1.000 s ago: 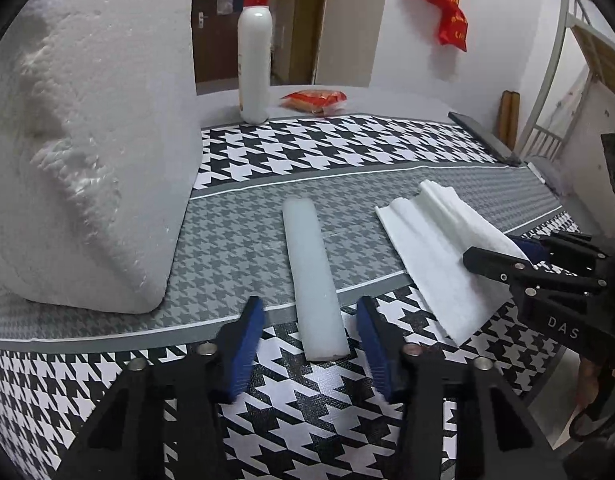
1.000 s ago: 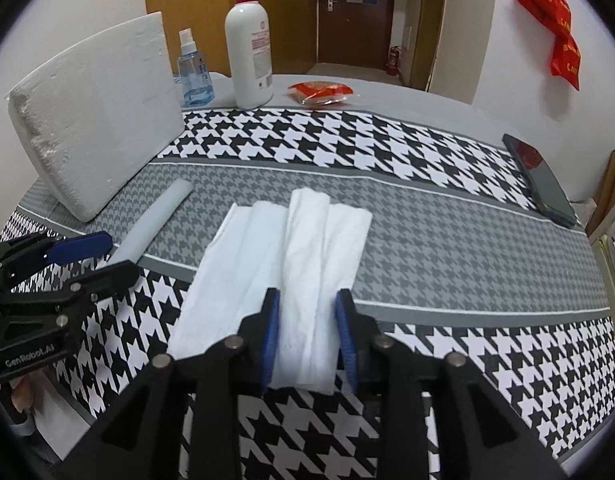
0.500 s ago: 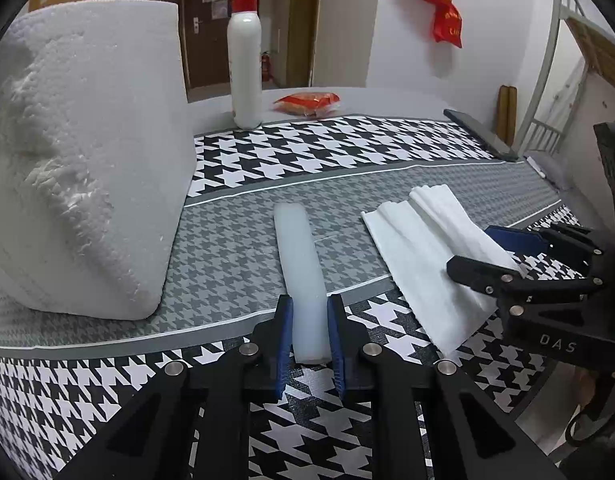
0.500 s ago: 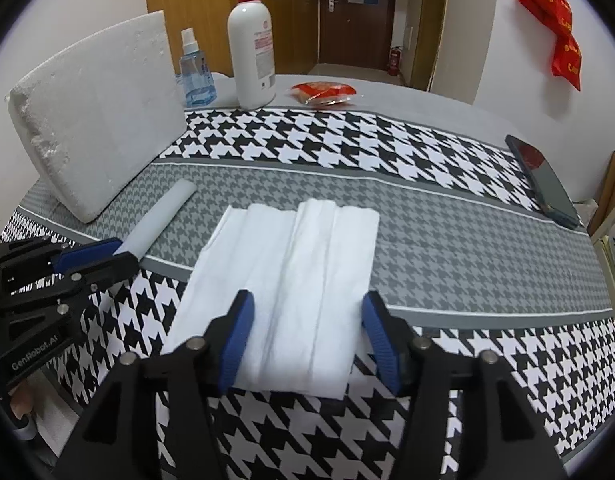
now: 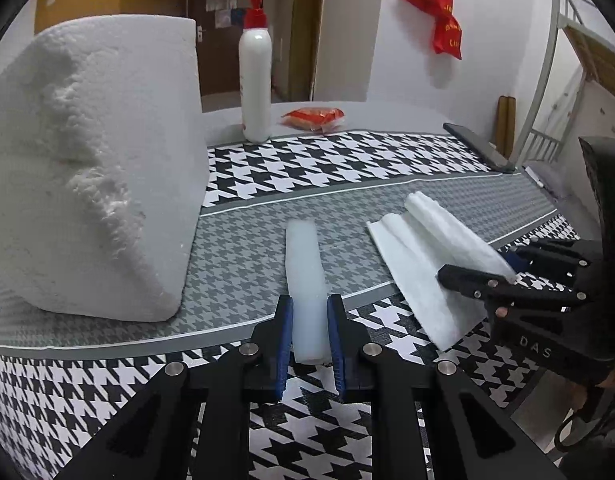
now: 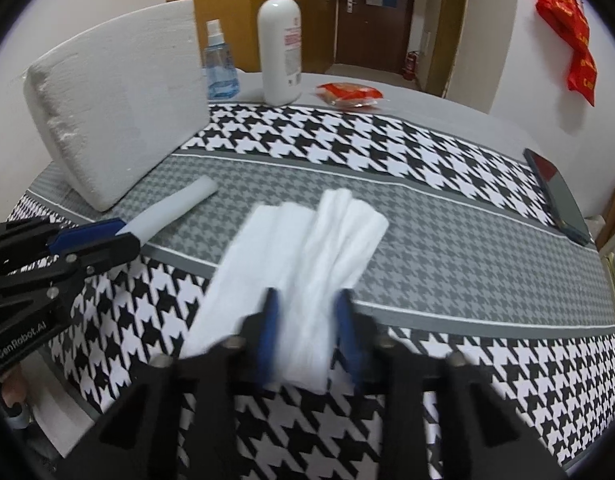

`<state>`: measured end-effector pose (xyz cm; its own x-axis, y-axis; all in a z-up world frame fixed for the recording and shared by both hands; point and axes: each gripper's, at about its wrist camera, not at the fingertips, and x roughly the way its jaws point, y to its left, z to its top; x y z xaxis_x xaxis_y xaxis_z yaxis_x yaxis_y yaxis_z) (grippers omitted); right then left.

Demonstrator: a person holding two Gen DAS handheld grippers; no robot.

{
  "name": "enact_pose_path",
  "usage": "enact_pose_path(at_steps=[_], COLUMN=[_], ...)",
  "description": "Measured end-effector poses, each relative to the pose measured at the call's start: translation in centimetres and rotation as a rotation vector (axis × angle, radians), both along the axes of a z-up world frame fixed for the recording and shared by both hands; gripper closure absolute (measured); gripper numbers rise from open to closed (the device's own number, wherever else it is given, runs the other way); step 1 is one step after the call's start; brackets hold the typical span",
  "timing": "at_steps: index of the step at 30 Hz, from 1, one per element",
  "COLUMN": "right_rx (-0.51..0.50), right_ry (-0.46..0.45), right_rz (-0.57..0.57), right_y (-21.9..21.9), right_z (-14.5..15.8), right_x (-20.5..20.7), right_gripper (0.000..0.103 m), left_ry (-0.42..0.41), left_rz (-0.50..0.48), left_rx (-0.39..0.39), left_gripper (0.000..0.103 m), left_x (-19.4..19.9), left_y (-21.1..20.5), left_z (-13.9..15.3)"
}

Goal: Organize soft objects
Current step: 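Lift the paper towels with the right gripper while the left grips the foam strip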

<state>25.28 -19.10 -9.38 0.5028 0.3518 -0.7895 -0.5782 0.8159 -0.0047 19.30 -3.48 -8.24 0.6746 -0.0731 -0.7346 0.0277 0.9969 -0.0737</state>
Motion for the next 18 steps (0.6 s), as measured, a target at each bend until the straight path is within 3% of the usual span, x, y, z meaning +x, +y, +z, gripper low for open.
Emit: enact_pose_path(at_steps=[2, 18], right_rx=[0.010, 0.104], right_ry=[0.003, -0.025], right_rz=[0.003, -0.014], right_y=[0.0, -1.4], right_z=[0.0, 2.7], right_x=[-0.1, -1.5], right_gripper=[0.091, 0.091], left_ry=[-0.007, -0.046], left_rz=[0.005, 0.001], left_rx=[-0.001, 0.000], left_gripper=[0.084, 0.084], left_x=[-0.1, -2.0], left_y=[0.3, 0.8], left_z=[0.2, 1.4])
